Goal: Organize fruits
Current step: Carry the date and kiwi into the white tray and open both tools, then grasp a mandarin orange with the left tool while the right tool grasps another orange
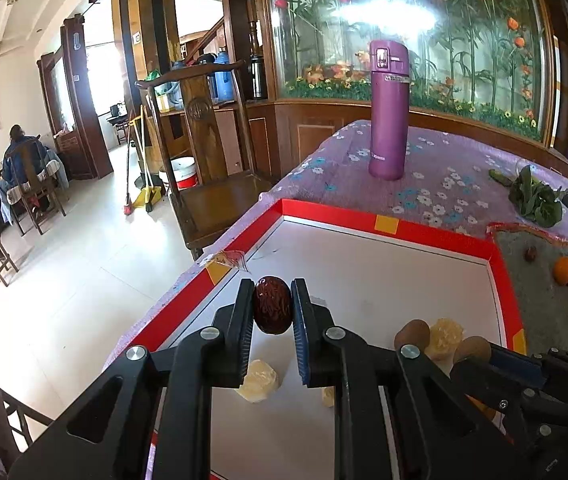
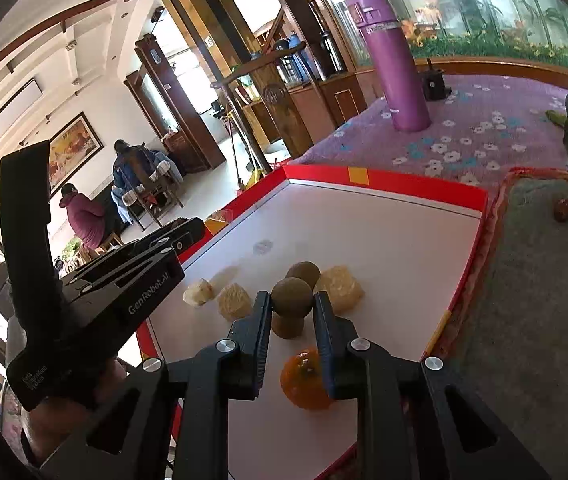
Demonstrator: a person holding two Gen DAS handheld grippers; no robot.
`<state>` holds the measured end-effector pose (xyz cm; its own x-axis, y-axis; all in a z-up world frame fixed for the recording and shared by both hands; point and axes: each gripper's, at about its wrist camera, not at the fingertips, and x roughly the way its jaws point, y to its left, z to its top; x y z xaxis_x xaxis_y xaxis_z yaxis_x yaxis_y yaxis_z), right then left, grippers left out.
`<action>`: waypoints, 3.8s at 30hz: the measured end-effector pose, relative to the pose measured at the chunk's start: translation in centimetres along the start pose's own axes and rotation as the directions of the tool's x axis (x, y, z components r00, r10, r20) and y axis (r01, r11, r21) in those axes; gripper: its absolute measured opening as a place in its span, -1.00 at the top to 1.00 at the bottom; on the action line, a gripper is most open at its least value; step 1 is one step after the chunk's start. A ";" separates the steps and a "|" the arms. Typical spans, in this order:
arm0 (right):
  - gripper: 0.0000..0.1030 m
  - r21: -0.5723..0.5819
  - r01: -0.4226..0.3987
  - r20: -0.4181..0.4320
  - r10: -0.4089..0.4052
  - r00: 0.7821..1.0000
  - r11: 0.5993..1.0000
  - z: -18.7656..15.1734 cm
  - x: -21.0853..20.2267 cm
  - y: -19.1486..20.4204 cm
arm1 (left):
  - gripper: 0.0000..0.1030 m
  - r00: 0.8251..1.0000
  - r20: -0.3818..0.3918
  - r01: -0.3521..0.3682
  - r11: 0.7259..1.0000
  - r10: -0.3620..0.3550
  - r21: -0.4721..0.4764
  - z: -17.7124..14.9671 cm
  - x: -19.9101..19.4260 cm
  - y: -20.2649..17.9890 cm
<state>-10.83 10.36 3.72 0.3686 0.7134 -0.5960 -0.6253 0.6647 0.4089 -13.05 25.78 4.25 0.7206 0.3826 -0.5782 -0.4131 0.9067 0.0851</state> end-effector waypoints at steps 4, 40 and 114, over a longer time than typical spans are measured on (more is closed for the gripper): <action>0.58 0.011 -0.002 -0.011 0.003 1.000 1.000 0.0 0.0 -0.1 | 0.69 1.000 -0.016 -0.005 1.000 0.005 0.005 -0.2 0.3 -0.2; -0.10 0.124 -0.100 0.039 0.096 0.995 0.987 0.2 -2.0 -2.2 | -0.21 0.999 -0.027 -0.027 0.999 0.028 0.047 -0.4 -1.2 -1.8; -0.07 0.491 0.174 -0.012 -0.192 0.981 0.854 1.2 -13.8 -27.7 | 0.37 0.843 -0.337 0.531 0.745 -0.418 0.403 1.9 1.7 -29.3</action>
<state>2.23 -17.63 1.39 0.4734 0.5694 -0.6720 -0.1319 0.8002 0.5851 1.31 0.17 2.34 0.5928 -0.1163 -0.7969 0.2993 0.9505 0.0839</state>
